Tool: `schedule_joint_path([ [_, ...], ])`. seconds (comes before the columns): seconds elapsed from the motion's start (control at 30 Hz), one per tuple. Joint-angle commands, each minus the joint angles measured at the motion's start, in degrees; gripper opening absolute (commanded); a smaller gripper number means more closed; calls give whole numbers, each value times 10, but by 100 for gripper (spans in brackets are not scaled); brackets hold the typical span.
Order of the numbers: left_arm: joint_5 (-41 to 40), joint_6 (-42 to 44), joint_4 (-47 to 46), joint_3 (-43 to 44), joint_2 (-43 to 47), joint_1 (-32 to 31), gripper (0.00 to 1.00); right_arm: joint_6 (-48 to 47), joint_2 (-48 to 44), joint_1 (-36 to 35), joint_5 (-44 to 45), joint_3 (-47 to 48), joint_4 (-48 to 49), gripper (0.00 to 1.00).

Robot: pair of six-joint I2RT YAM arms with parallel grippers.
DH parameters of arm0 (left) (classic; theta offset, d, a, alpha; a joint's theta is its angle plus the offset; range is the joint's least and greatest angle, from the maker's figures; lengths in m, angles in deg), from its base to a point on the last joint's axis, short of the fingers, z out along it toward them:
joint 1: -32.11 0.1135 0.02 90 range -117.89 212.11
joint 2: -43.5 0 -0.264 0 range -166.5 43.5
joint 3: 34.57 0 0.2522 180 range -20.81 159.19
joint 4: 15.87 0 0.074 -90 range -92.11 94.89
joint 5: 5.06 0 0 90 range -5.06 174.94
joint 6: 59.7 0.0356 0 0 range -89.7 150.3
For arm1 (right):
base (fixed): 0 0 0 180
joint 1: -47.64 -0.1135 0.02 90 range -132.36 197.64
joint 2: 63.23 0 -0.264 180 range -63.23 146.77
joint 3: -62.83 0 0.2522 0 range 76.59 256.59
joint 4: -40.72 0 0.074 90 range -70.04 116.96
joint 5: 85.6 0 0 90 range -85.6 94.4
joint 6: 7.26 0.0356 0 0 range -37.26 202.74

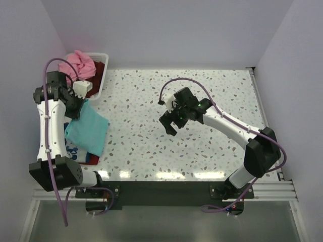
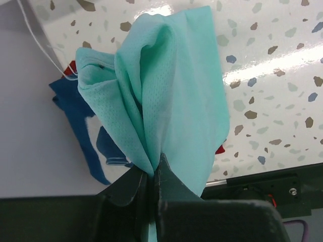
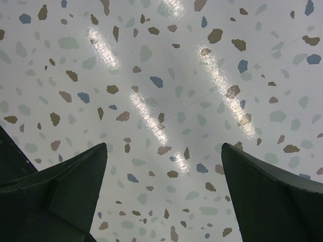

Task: Fold and stack the t-shirts
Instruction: Neatly place the folded tshirt to the corner

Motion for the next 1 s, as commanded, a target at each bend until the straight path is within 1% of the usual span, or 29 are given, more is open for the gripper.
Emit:
schedule_joint_path([
  [0.0,-7,50,24,48,17,22,0,-4,-21,0,13,3,-6,99],
  [0.1,-17,73,24,64,20,36,0,-5,-20,1,15,9,-16,99],
  [0.23,-21,100,24,62,26,57,0,-7,-17,1,15,14,-23,99],
  [0.33,-6,123,23,65,21,86,0,-6,-12,1,12,18,-27,99],
  [0.37,0,136,19,64,19,102,0,-6,-11,1,9,19,-27,99],
  [0.43,4,146,8,40,16,111,0,-2,-6,1,8,24,-28,99],
  [0.47,4,157,-10,18,17,120,0,-2,-4,1,8,27,-31,99],
  [0.57,4,181,-43,-11,17,136,0,-1,-3,0,9,30,-35,99],
  [0.8,-14,226,-136,-81,-1,152,0,2,-3,0,14,24,-43,99],
  [0.97,-21,255,-196,-97,-30,163,0,3,0,1,19,24,-47,99],
])
